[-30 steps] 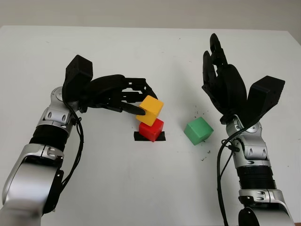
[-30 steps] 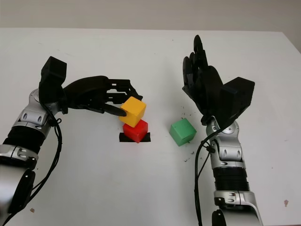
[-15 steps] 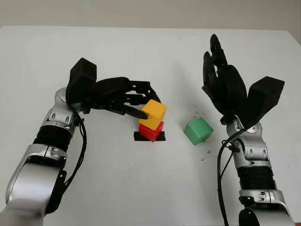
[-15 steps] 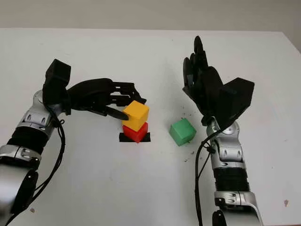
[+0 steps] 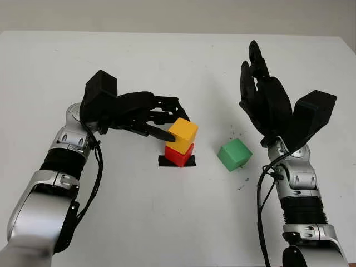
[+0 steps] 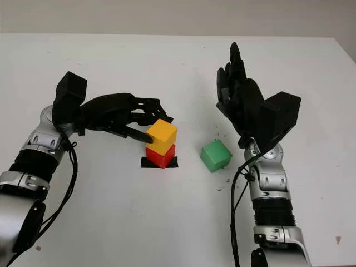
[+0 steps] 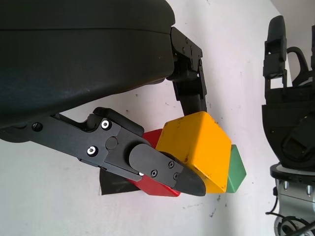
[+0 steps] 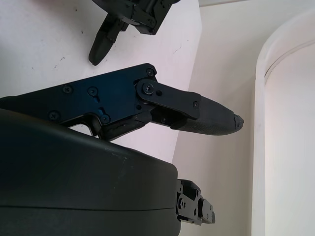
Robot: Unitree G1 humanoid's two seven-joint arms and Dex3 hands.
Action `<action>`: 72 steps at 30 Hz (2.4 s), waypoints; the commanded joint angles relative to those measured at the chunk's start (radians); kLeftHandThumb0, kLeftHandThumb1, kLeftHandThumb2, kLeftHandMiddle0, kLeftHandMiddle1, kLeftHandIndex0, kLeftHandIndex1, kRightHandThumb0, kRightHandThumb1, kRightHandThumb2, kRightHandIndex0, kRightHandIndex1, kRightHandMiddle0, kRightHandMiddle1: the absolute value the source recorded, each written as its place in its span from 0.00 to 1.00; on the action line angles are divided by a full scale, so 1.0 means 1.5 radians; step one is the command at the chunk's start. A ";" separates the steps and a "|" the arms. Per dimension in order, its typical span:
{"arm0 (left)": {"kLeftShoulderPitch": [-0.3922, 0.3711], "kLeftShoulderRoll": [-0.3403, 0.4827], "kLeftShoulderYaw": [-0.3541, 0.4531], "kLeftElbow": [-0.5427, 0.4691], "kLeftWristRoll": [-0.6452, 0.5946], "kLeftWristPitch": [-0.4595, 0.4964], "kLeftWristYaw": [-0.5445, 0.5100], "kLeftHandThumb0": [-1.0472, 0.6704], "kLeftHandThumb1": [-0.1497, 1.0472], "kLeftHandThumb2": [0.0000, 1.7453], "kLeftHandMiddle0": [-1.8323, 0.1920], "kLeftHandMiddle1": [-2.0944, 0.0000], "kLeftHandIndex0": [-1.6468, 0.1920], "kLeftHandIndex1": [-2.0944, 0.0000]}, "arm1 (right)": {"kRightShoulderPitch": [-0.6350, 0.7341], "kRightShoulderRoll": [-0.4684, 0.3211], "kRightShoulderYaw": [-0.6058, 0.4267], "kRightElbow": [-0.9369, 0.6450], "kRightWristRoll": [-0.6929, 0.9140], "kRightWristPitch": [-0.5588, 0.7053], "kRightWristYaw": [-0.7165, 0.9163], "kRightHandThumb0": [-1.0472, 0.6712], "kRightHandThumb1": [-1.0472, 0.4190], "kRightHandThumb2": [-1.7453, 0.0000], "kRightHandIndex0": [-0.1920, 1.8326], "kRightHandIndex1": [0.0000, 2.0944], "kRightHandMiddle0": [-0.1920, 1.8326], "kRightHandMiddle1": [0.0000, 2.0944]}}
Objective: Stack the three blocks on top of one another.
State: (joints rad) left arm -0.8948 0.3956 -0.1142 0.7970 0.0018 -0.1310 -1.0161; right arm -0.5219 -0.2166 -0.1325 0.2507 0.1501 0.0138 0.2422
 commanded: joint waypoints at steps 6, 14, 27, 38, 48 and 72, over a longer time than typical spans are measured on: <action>-0.003 0.020 -0.008 -0.018 0.009 0.017 -0.015 0.26 0.90 0.03 0.84 0.98 0.67 0.47 | 0.002 -0.010 -0.004 -0.012 0.001 -0.001 0.003 0.22 0.00 0.61 0.00 0.00 0.00 0.00; 0.017 0.049 -0.003 -0.087 -0.013 0.110 -0.063 0.30 0.86 0.02 0.87 0.99 0.64 0.45 | -0.003 -0.008 -0.007 -0.008 0.005 0.004 0.004 0.21 0.00 0.61 0.00 0.00 0.00 0.00; 0.049 0.085 0.010 -0.125 -0.041 0.022 -0.086 0.24 0.88 0.03 0.95 0.98 0.83 0.77 | -0.006 -0.013 -0.006 -0.007 0.005 0.009 0.012 0.22 0.00 0.61 0.00 0.00 0.00 0.00; 0.082 0.066 0.020 -0.137 -0.026 -0.064 0.028 0.17 0.94 0.04 0.99 0.98 0.95 0.97 | -0.006 -0.012 -0.007 -0.013 0.008 0.013 0.013 0.21 0.00 0.62 0.00 0.00 0.00 0.00; 0.100 0.061 0.031 -0.184 -0.032 -0.037 0.111 0.16 0.94 0.03 0.99 0.97 0.94 0.97 | -0.004 -0.008 -0.010 -0.014 0.014 0.014 0.010 0.21 0.00 0.63 0.00 0.00 0.00 0.00; 0.346 0.493 0.232 -0.904 0.007 0.065 -0.007 0.25 0.76 0.03 0.89 0.97 0.66 0.92 | 0.005 -0.010 0.000 -0.022 0.000 0.010 0.007 0.22 0.00 0.61 0.00 0.00 0.00 0.00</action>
State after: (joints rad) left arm -0.4014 1.1103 0.2251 -0.5303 -0.0030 -0.0115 -1.0192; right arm -0.5162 -0.2271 -0.1326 0.2224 0.1508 0.0372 0.2522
